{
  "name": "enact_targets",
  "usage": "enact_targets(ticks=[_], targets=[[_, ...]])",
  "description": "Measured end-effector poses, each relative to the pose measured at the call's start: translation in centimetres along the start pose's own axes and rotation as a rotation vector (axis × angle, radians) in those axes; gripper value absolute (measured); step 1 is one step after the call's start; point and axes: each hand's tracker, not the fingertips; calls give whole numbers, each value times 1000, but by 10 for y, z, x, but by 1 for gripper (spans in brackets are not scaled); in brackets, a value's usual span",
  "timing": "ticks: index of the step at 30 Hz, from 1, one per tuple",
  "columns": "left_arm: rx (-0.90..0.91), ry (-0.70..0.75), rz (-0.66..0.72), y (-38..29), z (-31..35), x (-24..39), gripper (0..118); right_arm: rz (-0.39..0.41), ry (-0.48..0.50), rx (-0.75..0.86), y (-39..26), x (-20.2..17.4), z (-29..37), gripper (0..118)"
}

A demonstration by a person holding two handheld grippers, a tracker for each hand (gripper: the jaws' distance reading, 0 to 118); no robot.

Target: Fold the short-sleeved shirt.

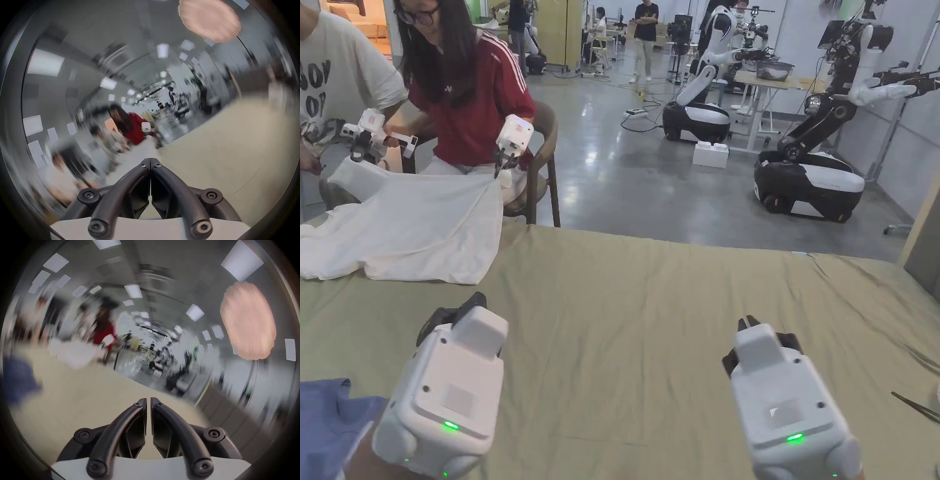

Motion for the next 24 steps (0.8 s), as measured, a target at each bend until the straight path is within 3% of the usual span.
enact_targets(ticks=[2,3,4,6,9,12,15,17,19,20,24], targets=[[50,-9,-171,-11,-1,10,0,337,-6,56,-5,-16,2,3],[48,-27,-197,-12,-1,11,0,410,-20,70,-8,-19,2,3],[47,-31,-218,-13,-2,12,0,466,-7,72,-8,-21,6,3],[42,-44,-207,-16,-1,10,0,430,1,58,-9,-23,6,3],[8,-93,9,-16,1,2,0,262,-9,33,-7,-22,7,3],[-65,-138,376,-16,1,-8,0,-5,-19,-33,2,-14,11,3],[-73,-185,800,-25,0,-22,0,-428,-13,-75,4,-4,17,2],[-82,-183,1014,-31,-1,-26,0,-681,-40,-130,5,0,16,2],[-75,-170,1134,-35,-1,-27,0,-834,-35,-133,1,1,20,2],[-67,-163,1148,-35,0,-27,0,-878,-31,-132,-10,3,7,2],[-42,-171,1051,-22,4,-27,0,-856,-35,-126,-10,-1,9,2]])
